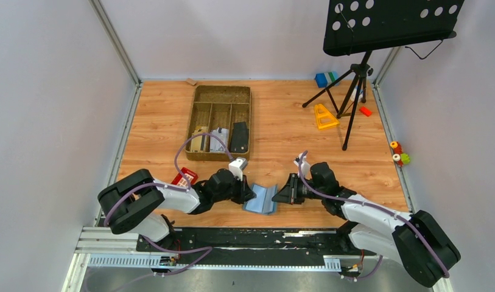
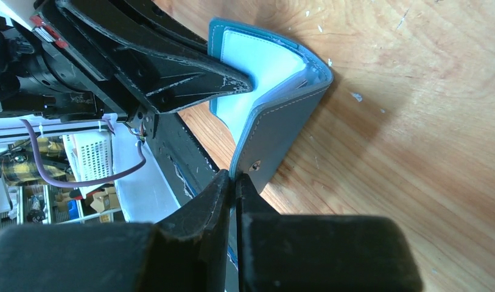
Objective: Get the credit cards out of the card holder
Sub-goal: Remove the credit card from the card holder.
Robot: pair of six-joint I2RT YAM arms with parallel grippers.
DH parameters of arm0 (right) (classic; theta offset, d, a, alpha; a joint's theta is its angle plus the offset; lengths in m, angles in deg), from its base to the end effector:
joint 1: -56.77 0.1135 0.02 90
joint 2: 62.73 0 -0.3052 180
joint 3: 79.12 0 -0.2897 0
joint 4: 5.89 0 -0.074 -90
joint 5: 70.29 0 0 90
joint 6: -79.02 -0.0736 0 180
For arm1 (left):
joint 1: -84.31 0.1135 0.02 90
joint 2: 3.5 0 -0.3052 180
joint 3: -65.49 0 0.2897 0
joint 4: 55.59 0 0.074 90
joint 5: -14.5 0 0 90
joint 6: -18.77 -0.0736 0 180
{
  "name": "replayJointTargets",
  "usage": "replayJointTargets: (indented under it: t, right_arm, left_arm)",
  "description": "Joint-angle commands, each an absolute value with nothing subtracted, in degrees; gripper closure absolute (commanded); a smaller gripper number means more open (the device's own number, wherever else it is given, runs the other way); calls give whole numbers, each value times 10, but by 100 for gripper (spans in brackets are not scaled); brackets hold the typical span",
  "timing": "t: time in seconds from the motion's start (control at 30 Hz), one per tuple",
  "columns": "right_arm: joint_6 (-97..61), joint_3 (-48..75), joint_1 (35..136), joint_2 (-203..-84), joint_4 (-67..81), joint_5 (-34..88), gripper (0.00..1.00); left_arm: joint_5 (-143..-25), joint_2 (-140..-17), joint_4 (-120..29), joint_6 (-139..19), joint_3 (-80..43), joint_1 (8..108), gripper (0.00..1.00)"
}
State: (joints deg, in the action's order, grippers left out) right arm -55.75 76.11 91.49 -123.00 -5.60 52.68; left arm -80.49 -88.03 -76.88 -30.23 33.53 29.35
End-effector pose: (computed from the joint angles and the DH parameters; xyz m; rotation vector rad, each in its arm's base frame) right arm 0.1536 0.1552 0.1309 -0.1531 2.4422 1.3423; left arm 0.1629 -0.2435 0.1108 0.3372 2.2877 -1.0335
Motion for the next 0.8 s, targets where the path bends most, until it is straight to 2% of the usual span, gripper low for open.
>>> replayJointTargets:
  t: [0.0,0.13,0.3,0.43,0.6,0.67,0.77]
  right_arm:
    - [-548,748,924,-1216,-37,497,100]
    - [-546,739,924,-1213,-23,486,100]
    - [-549,721,924,-1225,-12,485,100]
    - [-557,738,924,-1229,-32,477,100]
    - [-560,737,924,-1221,-23,470,100]
    - [-564,729,924,-1217,-20,470,100]
    - [-557,721,924,-1223,-18,476,100]
  left_arm:
    - [-824,-895,-781,-303,321,276,95]
    - [-837,-885,-810,-287,331,276,93]
    - [-868,-859,-822,-253,332,276,82]
    - [-868,-861,-832,-260,343,277,51]
    - [-862,-856,-852,-257,365,276,27]
    - [-863,-842,-841,-263,366,277,11]
    - [-843,-813,-790,-296,357,276,2]
